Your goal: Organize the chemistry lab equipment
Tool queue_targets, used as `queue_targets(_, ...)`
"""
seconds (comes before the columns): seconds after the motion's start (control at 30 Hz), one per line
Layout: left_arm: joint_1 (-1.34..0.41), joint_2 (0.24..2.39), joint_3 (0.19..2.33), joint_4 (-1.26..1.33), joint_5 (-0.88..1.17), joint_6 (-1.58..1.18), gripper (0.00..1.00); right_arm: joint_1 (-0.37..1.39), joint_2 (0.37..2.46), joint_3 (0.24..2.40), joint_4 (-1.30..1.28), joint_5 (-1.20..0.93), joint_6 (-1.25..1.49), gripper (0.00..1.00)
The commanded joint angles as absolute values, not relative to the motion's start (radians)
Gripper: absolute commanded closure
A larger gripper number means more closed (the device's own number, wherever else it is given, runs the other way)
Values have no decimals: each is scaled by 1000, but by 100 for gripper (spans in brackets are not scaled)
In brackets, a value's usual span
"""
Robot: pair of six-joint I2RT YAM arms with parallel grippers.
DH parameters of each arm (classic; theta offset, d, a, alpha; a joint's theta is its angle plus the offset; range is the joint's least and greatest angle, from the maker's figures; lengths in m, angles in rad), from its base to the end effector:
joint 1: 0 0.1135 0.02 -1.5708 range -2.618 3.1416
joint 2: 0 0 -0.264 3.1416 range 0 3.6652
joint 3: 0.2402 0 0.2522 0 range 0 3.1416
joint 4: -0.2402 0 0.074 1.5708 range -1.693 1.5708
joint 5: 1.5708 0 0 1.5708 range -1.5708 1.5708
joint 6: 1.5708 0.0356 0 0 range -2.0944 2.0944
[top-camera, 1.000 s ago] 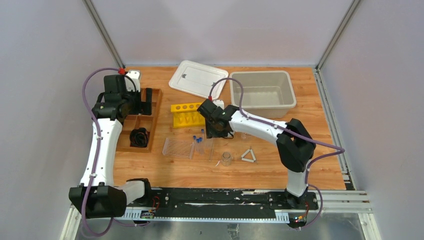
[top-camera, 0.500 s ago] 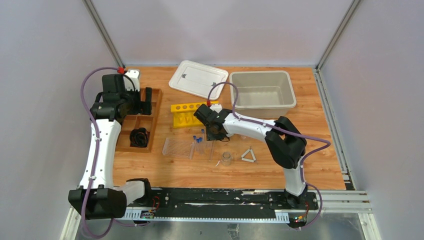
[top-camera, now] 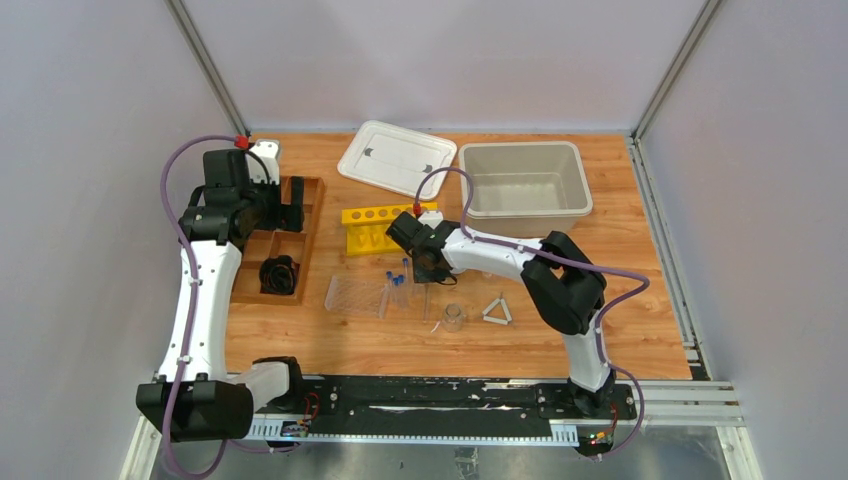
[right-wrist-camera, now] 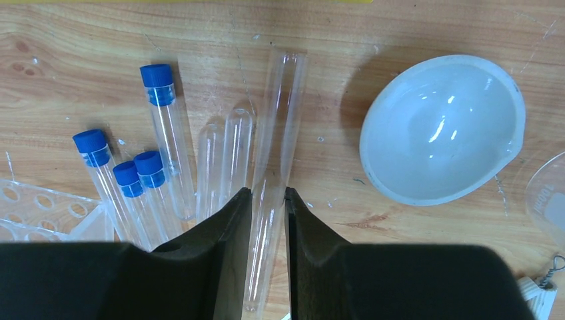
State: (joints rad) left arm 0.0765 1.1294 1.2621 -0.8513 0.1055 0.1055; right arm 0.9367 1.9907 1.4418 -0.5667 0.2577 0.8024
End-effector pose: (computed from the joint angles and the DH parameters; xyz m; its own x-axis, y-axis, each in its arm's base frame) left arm 0.2241 0.0134 0.3721 -0.6524 0.0550 -0.7558 0.0722 0.9973 0.0103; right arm 0.2535 0.3294 0.1806 -0.8822 -0.0260 -0.4701 -0.1126 0.9812 0.1570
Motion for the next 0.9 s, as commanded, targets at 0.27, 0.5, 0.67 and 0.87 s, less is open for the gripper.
queue_targets(0.27, 82, 1114, 1308, -875, 188, 123, 0, 917, 2044, 1393, -544, 238, 827, 68)
queue_targets(0.5, 83, 1116, 1328, -899, 235, 120, 0, 916, 2009, 1396, -543, 241, 813, 70)
queue_targets(0.67, 83, 1105, 1338, -916, 292, 120, 0, 916, 1908, 1400, -546, 244, 801, 92)
queue_targets(0.87, 82, 1072, 1333, -919, 386, 115, 0, 921, 1760, 1449, -539, 219, 788, 100)
